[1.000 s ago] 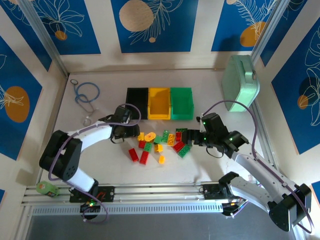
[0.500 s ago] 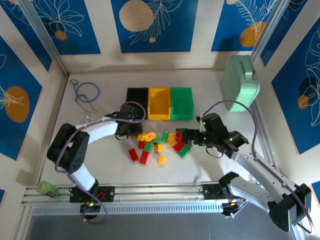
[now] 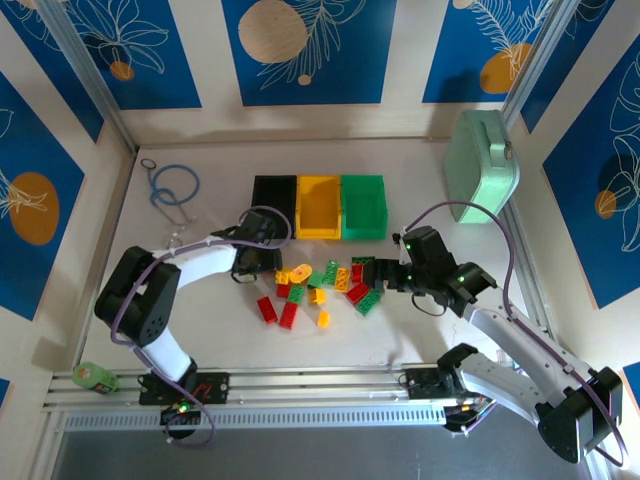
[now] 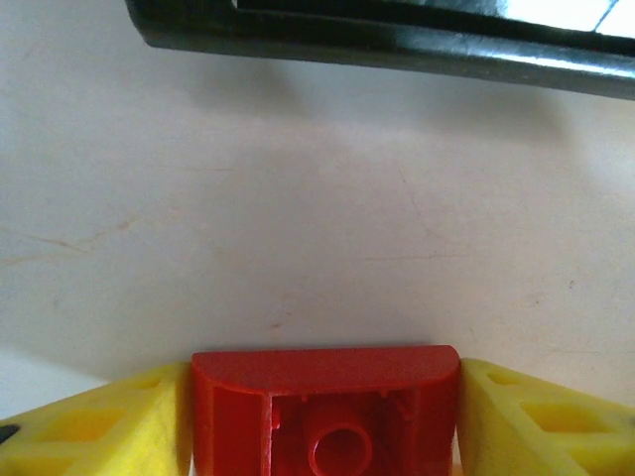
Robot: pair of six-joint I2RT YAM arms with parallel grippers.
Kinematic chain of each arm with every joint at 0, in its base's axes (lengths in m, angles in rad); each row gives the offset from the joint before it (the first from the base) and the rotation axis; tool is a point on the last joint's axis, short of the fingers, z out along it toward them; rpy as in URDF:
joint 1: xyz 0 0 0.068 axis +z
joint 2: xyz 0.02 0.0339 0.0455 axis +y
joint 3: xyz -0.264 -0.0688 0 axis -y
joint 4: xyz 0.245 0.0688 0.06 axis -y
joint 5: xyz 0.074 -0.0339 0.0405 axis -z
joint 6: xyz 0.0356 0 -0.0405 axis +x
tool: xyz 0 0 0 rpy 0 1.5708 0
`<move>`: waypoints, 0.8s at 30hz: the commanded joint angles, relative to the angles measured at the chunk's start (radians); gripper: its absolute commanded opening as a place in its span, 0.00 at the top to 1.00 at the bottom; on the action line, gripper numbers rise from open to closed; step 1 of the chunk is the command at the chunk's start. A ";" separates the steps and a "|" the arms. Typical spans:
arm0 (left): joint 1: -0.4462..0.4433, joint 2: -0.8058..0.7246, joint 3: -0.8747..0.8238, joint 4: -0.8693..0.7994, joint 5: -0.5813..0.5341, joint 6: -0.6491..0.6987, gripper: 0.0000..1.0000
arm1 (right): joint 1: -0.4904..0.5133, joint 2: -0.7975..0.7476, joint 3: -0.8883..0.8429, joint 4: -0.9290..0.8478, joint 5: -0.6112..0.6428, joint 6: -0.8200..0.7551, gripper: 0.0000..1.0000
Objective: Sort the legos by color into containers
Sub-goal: Pick up the lego from the center of the table, then place the lego in the container.
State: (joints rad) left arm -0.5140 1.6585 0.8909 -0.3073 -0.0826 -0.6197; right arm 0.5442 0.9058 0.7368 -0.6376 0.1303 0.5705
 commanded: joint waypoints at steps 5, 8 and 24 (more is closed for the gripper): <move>-0.004 -0.024 -0.029 -0.073 -0.038 -0.008 0.42 | 0.007 -0.016 -0.011 0.013 -0.008 0.017 0.13; -0.004 -0.054 -0.008 -0.103 -0.052 -0.001 0.43 | 0.007 -0.018 -0.008 0.010 -0.006 0.017 0.13; -0.004 -0.135 0.066 -0.166 -0.078 0.015 0.43 | 0.007 -0.024 0.001 0.007 -0.003 0.008 0.13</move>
State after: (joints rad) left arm -0.5140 1.5513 0.9100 -0.4408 -0.1410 -0.6201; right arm 0.5442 0.9047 0.7364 -0.6361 0.1303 0.5770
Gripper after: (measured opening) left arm 0.573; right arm 0.871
